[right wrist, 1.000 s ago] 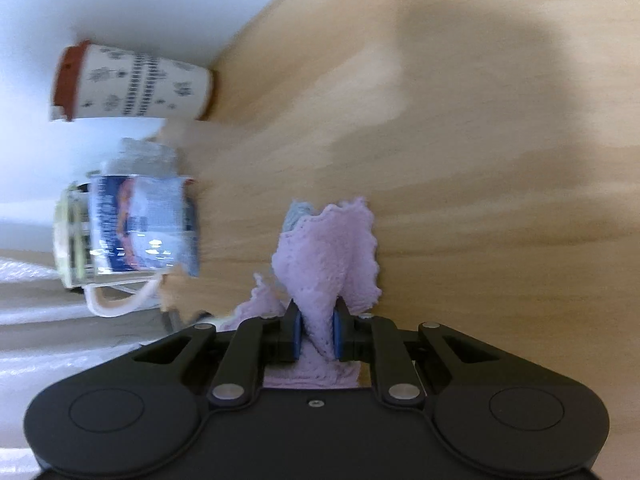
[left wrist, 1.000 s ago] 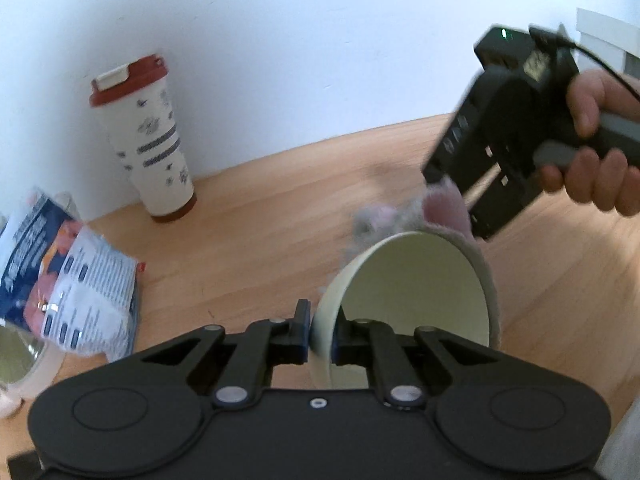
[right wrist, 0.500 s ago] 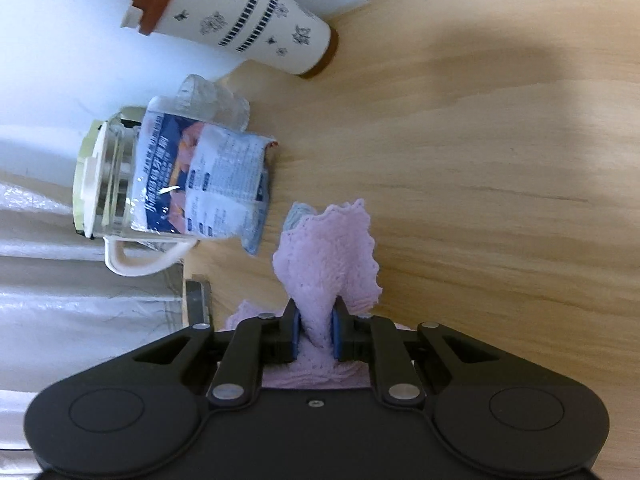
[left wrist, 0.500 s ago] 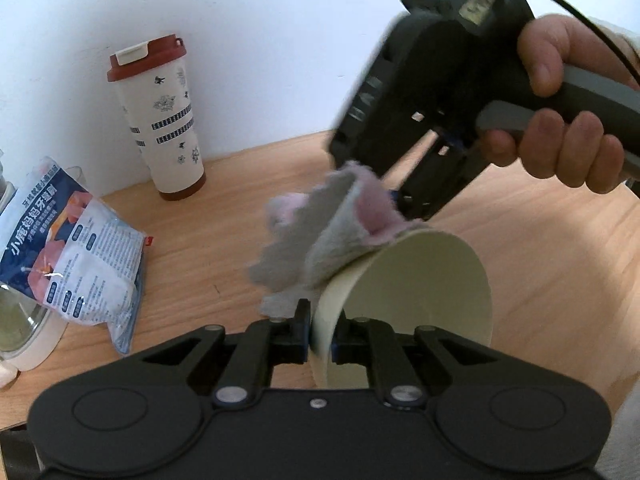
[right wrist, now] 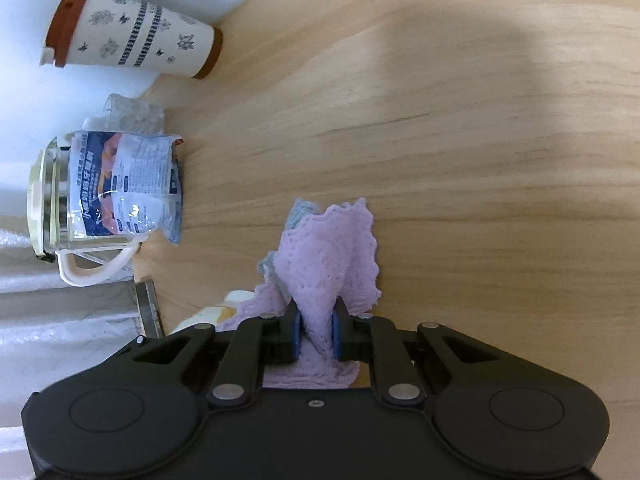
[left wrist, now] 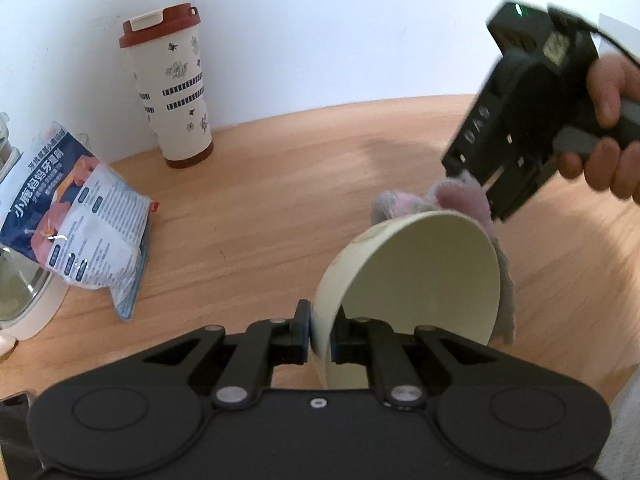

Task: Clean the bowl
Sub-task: 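Wipe around the bowl's rim and outer wall with the right gripper's cloth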

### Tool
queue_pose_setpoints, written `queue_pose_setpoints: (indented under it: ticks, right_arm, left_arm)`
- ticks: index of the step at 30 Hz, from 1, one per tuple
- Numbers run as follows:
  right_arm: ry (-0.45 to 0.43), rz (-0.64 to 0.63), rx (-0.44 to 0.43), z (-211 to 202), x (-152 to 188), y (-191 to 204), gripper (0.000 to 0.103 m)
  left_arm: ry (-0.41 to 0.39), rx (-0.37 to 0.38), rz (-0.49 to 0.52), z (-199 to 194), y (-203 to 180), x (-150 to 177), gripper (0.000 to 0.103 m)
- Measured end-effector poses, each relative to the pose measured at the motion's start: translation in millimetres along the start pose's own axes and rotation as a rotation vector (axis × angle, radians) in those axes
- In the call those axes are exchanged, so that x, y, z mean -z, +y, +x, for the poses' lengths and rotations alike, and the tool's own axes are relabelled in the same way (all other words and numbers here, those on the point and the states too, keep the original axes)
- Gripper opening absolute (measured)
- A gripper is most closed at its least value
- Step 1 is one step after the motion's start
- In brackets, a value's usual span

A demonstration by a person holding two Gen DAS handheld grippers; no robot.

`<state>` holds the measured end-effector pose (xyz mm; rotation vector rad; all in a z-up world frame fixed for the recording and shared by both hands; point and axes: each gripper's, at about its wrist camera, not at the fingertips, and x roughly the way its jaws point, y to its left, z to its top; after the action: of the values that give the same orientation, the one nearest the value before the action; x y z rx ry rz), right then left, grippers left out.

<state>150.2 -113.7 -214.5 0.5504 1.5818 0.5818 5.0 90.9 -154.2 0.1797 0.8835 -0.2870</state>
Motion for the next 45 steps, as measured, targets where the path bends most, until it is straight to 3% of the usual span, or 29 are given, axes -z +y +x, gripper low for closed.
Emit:
queue_pose_setpoints:
  ticks: [5, 13, 20, 25, 30, 34, 37, 40, 45]
  right_arm:
    - [-0.016, -0.106, -0.04, 0, -8, 40, 0.017]
    - [-0.028, -0.258, -0.004, 11, -2, 83, 0.016]
    - [-0.088, -0.16, 0.056, -6, 16, 41, 0.017]
    - [-0.033, -0.174, 0.104, -1, 33, 15, 0.017]
    - [-0.027, -0.127, 0.073, 1, 35, 5, 0.017]
    - [-0.042, -0.149, 0.063, 2, 33, 13, 0.018]
    - [-0.037, -0.208, 0.06, 3, 30, 23, 0.018]
    - [-0.036, -0.241, 0.055, 3, 27, 30, 0.018]
    - [-0.04, -0.264, 0.046, -1, 26, 35, 0.018]
  left_arm:
    - [0.012, 0.001, -0.013, -1, 1, 3, 0.009]
    - [0.032, 0.023, -0.073, -1, 9, 5, 0.009]
    - [0.05, 0.036, -0.097, -1, 12, 8, 0.011]
    - [0.06, 0.043, -0.111, -1, 14, 8, 0.011]
    - [0.12, 0.065, -0.106, 2, 17, 2, 0.011]
    - [0.171, 0.063, -0.065, 5, 17, -5, 0.012]
    - [0.166, 0.061, -0.009, 3, 14, -10, 0.021]
    - [0.147, 0.069, 0.096, -2, 7, -18, 0.031]
    - [0.115, 0.082, 0.275, -9, -5, -31, 0.032]
